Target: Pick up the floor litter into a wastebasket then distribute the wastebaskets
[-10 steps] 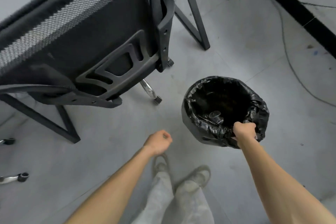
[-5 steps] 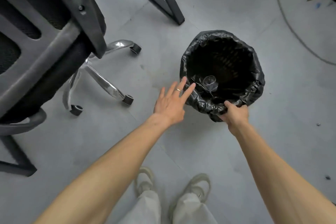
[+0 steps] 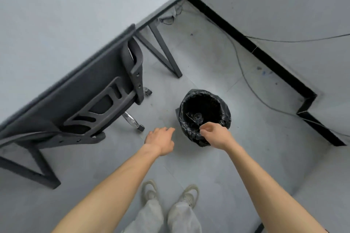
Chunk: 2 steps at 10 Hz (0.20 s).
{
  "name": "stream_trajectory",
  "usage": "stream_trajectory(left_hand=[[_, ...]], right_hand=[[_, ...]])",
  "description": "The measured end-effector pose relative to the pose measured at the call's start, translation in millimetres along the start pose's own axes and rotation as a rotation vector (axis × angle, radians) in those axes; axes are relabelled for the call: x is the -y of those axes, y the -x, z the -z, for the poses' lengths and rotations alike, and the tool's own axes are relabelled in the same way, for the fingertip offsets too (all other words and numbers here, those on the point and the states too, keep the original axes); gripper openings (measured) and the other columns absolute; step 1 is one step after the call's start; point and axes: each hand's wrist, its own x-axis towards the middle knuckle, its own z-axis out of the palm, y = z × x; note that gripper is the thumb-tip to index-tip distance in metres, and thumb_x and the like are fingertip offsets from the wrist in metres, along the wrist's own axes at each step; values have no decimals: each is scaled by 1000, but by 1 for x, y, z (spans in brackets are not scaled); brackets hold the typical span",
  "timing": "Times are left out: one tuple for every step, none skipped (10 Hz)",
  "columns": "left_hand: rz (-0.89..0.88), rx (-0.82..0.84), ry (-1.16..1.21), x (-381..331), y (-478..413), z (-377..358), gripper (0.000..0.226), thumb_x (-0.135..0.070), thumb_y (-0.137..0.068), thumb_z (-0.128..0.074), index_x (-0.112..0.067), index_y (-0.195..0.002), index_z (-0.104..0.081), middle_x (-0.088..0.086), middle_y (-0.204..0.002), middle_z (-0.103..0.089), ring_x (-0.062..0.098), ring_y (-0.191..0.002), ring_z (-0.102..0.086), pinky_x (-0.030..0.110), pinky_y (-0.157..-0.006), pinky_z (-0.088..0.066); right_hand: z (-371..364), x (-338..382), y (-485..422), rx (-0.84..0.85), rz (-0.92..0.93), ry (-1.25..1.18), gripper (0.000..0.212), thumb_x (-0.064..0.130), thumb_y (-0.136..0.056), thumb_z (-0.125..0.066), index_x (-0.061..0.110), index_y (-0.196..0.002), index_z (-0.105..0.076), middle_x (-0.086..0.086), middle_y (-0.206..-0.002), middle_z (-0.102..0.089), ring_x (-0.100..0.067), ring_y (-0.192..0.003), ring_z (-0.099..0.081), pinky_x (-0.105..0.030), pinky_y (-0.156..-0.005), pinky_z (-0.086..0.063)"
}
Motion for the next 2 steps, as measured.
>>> stream_trajectory(left_hand=[[-1,-31,62,-4,72,51,55,-25,-93,-41,-24,-148,-35,9,-141,-50,33,-127,-48,43,-102,-40],[-13,-146,153,3,136,108,50,-27,-95,-41,-26,-145,-40,5,-142,-51,29,-128,-49,41,-101,-43]], right_hand=[[43,65,66,4,115,86,29,30,-96,-51,33,-121,-67,8,-124,-69,-17,-118,-61,-27,-97,-45],[84,137,117,-75,271,178,27,30,-97,-51,33,-118,-68,8,-125,-69,-18,-119,-60,-31,-101,-45]])
